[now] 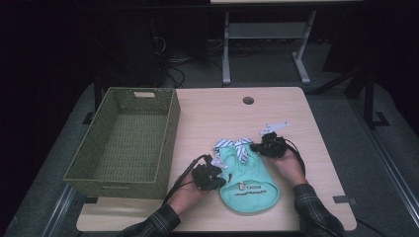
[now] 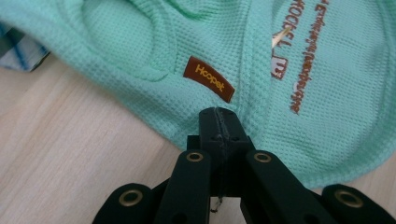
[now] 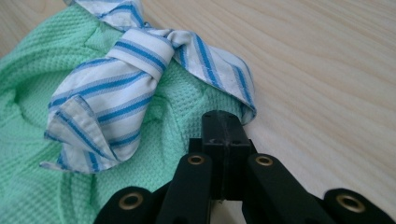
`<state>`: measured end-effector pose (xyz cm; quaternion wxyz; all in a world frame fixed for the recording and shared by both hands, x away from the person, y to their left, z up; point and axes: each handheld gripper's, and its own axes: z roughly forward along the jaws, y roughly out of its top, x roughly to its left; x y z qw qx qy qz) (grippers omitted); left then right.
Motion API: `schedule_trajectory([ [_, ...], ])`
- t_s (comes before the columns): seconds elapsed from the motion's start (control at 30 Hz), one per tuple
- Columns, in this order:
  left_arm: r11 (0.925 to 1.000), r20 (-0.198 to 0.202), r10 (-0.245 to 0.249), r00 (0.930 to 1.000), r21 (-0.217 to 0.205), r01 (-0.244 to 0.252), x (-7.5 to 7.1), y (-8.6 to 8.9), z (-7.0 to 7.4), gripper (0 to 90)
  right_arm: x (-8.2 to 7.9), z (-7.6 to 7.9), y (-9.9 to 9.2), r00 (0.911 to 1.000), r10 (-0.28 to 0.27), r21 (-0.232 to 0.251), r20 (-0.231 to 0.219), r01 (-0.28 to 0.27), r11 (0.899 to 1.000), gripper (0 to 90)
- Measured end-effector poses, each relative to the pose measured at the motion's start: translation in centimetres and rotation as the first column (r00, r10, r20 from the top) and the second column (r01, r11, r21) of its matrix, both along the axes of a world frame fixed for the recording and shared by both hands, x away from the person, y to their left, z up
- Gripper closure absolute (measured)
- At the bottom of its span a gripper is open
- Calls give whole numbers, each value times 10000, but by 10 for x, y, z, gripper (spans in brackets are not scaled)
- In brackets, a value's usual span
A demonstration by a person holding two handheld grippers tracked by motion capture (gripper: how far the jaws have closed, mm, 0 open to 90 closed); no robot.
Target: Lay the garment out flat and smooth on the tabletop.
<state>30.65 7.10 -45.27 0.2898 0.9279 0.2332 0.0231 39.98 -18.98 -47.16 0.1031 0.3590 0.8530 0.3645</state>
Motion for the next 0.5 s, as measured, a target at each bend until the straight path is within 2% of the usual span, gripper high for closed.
schedule_trajectory([
  [0.17,9999,63,38,10000,134,-38,-1,7,1,897,-12,0,-11,10000,-94,-25,17,94,10000,900],
  [0.33,9999,114,62,9999,132,-64,-2,8,1,896,-25,-1,-19,9999,-169,212,5,168,9996,900],
  [0.47,9996,-203,219,9996,-147,-222,1,10,2,843,-27,-2,-23,9997,-190,407,-141,196,9990,898],
  [0.5,9997,-157,205,9997,-148,-208,2,11,3,825,-28,-2,-23,9997,-178,487,-153,186,9986,895],
])
